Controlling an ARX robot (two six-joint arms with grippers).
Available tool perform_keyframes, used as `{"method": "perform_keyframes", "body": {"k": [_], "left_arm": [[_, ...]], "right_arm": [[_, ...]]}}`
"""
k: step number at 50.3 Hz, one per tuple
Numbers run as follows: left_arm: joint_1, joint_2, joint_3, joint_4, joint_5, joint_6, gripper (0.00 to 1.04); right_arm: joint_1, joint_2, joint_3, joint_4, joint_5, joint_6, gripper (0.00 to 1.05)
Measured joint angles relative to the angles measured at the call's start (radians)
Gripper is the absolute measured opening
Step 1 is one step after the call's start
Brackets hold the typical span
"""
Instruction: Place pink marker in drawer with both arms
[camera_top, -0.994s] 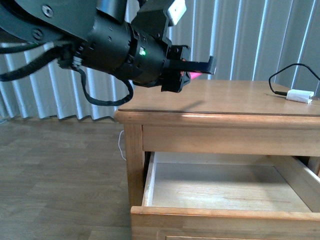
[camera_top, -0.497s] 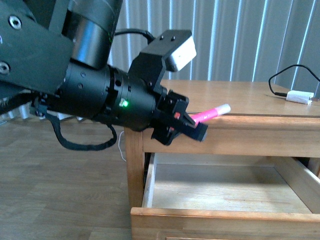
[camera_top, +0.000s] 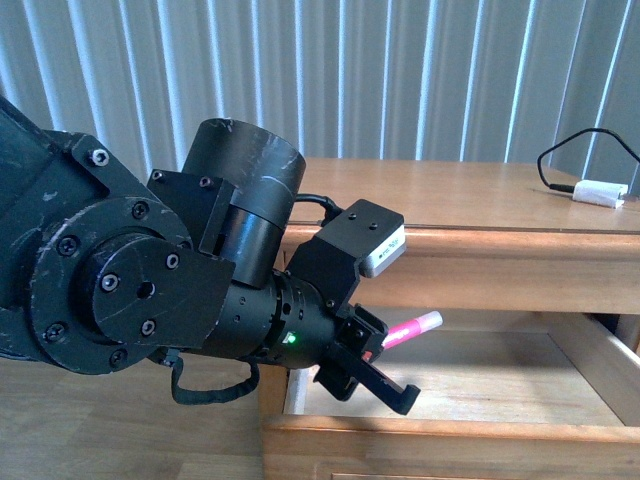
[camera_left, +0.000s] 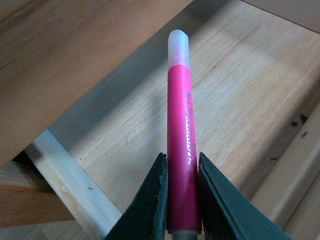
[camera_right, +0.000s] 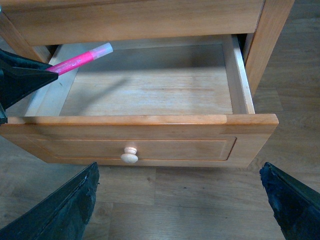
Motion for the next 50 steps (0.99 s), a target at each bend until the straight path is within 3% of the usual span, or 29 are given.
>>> {"method": "perform_keyframes", "body": {"k": [5, 25, 34, 42, 50], "left_arm": [[-0.006, 0.003, 0.002, -0.006, -0.020, 0.000, 0.42], [0.036, -0.262, -0.148, 0.104, -0.046, -0.097, 1.00], [0.135, -0.563, -0.373, 0.187, -0.200, -0.224, 0.99], [0.246, -0.793, -0.541, 0.155, -0.197, -0.364, 0.99], [0.428, -1.139, -0.742, 0.008, -0.126, -0.501, 0.99]], "right_arm": [[0.000, 0.000, 0.000, 0.000, 0.000, 0.000, 0.96], [0.000, 0.000, 0.000, 0.000, 0.000, 0.000, 0.96], [0.000, 0.000, 0.000, 0.000, 0.000, 0.000, 0.96], [0.000, 0.000, 0.000, 0.000, 0.000, 0.000, 0.96], [0.000, 0.000, 0.000, 0.000, 0.000, 0.000, 0.96]]}}
